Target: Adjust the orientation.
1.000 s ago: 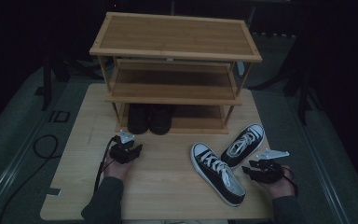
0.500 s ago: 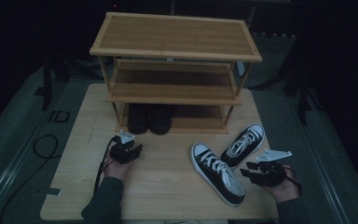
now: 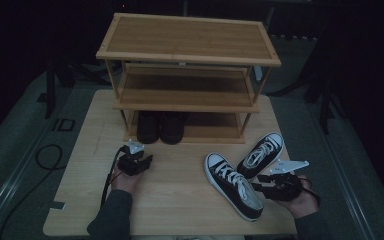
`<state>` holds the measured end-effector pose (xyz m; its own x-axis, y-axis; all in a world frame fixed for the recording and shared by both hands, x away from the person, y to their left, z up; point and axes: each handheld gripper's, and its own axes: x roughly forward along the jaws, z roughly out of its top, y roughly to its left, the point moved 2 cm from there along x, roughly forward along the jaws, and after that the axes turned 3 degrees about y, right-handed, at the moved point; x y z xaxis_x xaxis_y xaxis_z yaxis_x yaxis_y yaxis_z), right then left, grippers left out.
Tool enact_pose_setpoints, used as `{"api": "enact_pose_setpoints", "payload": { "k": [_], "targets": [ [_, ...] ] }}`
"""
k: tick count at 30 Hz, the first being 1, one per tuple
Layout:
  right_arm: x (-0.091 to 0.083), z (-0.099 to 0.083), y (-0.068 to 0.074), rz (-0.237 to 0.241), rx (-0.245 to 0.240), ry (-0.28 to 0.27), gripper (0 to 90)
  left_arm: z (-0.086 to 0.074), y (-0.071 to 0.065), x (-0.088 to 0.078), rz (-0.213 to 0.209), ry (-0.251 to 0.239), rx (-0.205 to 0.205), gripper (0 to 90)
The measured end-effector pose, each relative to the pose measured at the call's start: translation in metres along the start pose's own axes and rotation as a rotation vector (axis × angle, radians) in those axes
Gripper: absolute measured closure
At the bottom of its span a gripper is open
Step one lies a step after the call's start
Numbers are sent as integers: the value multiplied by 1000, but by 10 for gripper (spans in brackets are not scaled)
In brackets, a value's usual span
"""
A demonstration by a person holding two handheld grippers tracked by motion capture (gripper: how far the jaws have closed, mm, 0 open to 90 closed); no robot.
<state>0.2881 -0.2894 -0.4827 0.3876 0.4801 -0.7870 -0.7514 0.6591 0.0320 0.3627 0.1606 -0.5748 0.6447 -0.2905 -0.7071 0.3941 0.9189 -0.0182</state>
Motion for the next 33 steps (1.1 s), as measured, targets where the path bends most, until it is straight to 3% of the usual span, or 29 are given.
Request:
{"api": "enact_pose_setpoints", "payload": {
  "k": [18, 23, 33],
  "targets": [
    [13, 10, 9, 30, -36, 35, 592, 0, 0, 0, -1, 0, 0, 585],
    [17, 11, 12, 27, -53, 55, 632, 0, 0, 0, -1, 0, -1, 585],
    [28, 10, 14, 1, -59, 150, 787, 0, 0, 0, 0, 0, 0, 585]
  ]
}}
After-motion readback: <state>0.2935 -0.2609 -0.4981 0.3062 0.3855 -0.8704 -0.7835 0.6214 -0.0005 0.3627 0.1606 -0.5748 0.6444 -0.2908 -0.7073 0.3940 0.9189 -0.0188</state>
